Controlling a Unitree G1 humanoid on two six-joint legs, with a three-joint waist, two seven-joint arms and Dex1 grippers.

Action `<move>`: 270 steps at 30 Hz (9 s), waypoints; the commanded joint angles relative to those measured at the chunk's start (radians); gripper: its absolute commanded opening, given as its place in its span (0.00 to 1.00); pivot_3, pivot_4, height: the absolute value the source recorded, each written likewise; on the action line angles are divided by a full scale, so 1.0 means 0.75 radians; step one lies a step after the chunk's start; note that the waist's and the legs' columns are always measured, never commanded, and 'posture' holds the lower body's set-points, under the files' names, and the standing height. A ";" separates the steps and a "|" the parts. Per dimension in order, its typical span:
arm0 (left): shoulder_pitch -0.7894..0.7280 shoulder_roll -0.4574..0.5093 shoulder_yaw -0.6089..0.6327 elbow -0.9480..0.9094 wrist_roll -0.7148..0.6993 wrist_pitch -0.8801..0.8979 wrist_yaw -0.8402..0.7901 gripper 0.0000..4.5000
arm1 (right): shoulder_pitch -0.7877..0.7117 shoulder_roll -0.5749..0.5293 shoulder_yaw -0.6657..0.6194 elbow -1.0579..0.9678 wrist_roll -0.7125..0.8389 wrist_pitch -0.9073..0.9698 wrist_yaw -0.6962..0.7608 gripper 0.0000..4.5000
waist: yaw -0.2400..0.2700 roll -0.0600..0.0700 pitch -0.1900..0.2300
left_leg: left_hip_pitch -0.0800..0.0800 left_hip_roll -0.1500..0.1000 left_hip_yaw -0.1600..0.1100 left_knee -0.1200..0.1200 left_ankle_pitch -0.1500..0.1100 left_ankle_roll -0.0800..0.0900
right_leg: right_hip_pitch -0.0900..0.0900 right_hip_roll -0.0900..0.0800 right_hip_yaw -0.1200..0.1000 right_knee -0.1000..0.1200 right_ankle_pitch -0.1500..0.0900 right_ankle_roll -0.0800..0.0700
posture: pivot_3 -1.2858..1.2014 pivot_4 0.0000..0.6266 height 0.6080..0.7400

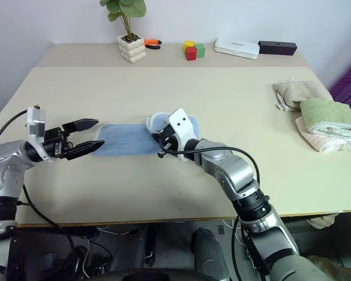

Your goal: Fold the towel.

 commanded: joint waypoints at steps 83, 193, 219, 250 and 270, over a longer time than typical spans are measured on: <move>0.670 -0.496 0.374 -0.751 -1.530 0.750 2.094 1.00 | 0.074 -0.319 -0.415 -0.056 -0.015 -0.461 0.731 1.00 | 0.004 -0.001 0.000 | 0.002 -0.002 -0.002 -0.001 0.000 -0.001 | 0.003 -0.004 0.000 -0.001 -0.002 -0.005 | 0.52 0.24 0.96; -0.461 -0.789 -0.058 -0.046 -0.094 0.554 1.074 0.00 | 0.135 0.129 -0.494 -0.004 -0.170 -0.469 -0.178 0.12 | 0.004 0.003 0.002 | 0.020 -0.003 -0.005 -0.017 0.000 -0.001 | 0.024 -0.001 -0.005 -0.020 -0.001 -0.002 | 0.52 0.24 0.96; -0.336 -0.825 -0.285 0.160 0.308 0.305 1.198 0.00 | 0.182 0.302 -0.393 0.367 -0.454 -0.330 -0.480 0.01 | 0.000 0.003 0.002 | 0.021 -0.003 -0.005 -0.018 0.001 -0.003 | 0.024 -0.001 -0.005 -0.019 -0.001 -0.002 | 0.52 0.24 0.96; -0.223 -0.363 -0.204 -0.118 0.027 0.176 0.308 0.98 | -0.043 0.039 -0.814 0.148 0.200 0.483 -0.239 1.00 | -0.001 0.006 0.004 | 0.020 -0.002 -0.003 -0.021 0.001 -0.003 | 0.021 -0.002 -0.005 -0.019 -0.002 -0.006 | 0.52 0.24 0.96; -0.135 -0.275 -0.100 -0.248 -0.113 0.216 0.217 1.00 | 0.015 0.194 -0.705 0.181 0.283 0.734 -0.215 0.95 | -0.012 0.007 0.004 | 0.019 -0.001 -0.003 -0.022 0.001 -0.002 | 0.020 -0.001 -0.005 -0.019 -0.001 -0.004 | 0.52 0.24 0.96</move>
